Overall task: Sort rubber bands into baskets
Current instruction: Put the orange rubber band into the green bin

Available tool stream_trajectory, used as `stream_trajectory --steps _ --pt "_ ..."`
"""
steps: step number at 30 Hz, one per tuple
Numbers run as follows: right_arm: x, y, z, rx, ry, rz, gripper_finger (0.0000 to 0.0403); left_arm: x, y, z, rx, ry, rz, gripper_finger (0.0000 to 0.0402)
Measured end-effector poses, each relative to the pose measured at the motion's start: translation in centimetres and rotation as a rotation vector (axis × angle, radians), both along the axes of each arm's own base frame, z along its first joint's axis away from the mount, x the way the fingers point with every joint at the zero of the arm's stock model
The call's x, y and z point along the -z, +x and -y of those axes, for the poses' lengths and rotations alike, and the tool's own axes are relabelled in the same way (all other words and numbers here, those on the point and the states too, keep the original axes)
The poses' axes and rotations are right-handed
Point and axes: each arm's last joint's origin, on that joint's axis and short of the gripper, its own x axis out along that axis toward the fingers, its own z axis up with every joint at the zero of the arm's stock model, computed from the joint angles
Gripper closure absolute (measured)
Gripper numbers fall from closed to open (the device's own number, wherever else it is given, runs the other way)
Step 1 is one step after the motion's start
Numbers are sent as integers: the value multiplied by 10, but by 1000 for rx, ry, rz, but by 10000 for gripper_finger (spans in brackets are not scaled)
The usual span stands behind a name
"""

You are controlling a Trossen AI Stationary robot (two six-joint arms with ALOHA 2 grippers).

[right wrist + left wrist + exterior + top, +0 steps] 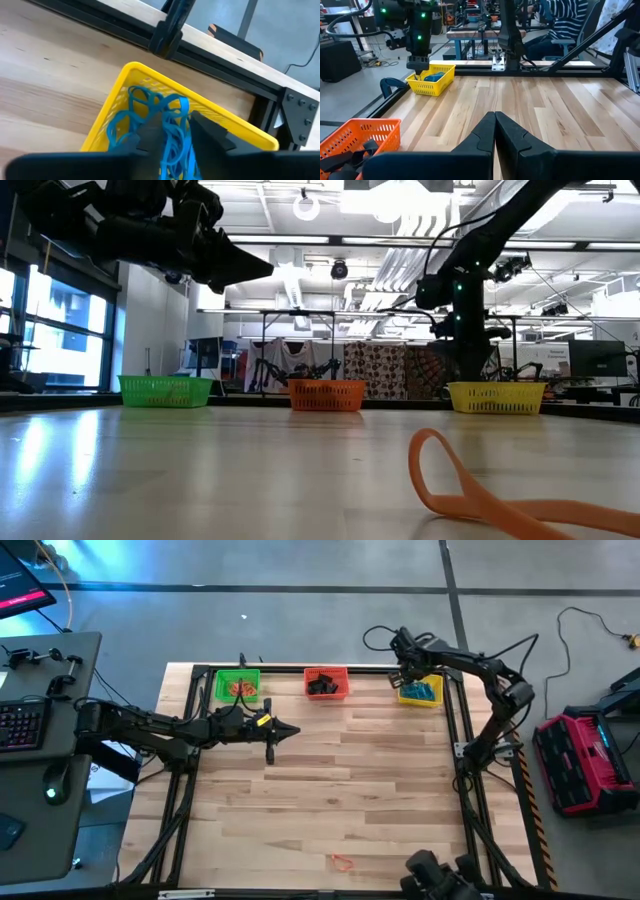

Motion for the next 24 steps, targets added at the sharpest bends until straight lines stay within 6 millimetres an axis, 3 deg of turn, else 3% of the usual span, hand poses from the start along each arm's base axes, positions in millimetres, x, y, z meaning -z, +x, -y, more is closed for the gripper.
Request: stream_trajectory --steps 8,16,24 --pt "11 2 2 -7 30 -26 398 1 0 0 -1 -10 -11 401" --pt "14 -2 -2 -4 91 -35 402 2 0 0 -1 -12 -15 401" --pt "35 -10 -11 4 134 -37 402 2 0 0 -2 -18 -14 401"
